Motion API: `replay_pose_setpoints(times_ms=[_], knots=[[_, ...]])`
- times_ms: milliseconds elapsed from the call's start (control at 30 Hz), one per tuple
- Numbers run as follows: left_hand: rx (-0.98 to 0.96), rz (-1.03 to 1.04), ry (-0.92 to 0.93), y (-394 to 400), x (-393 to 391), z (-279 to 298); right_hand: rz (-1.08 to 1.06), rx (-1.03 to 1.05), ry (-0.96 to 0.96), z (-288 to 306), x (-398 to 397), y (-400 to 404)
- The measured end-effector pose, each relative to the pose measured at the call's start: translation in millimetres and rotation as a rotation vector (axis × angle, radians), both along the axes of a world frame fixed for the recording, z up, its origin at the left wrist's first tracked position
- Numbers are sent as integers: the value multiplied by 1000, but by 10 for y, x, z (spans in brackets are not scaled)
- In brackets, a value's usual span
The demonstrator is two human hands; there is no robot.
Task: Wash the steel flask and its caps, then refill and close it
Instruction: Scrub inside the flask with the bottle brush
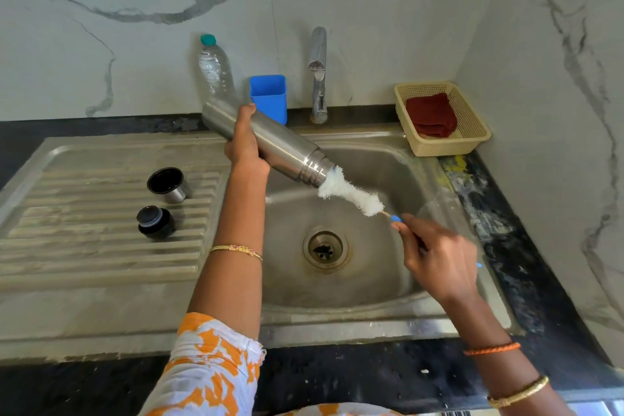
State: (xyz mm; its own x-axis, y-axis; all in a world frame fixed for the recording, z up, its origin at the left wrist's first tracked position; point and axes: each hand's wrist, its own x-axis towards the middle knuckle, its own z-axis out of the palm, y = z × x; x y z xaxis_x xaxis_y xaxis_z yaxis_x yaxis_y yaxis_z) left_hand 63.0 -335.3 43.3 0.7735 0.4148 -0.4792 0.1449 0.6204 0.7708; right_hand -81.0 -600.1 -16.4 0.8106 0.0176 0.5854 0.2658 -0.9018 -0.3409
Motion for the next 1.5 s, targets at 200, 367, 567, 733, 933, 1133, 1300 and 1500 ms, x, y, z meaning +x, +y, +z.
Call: replay_pose_setpoints(times_ms=[200,367,567,733,933,1133,1300,1500], knots=[[-42,22,36,131,65,128,43,6,-173,63,53,-299],[-36,56,41,110,61,146,63,56,-194,84,-1,-364],[-24,96,68,-101,-16,7,1,7,-73,210,190,-74],[-63,77,30,-12,-70,-103,153,368,585,346,325,-82],[-145,-35,-148,8,-145,-161,273,1096,1476,270,346,-38],[-71,57,-24,113,-48,-131,66,240,364,11,165,-2],[4,160,9,234,92,-25,103,218,159,-282,54,-208],[11,135,-8,115,169,39,258,608,596,-193,157,-356]])
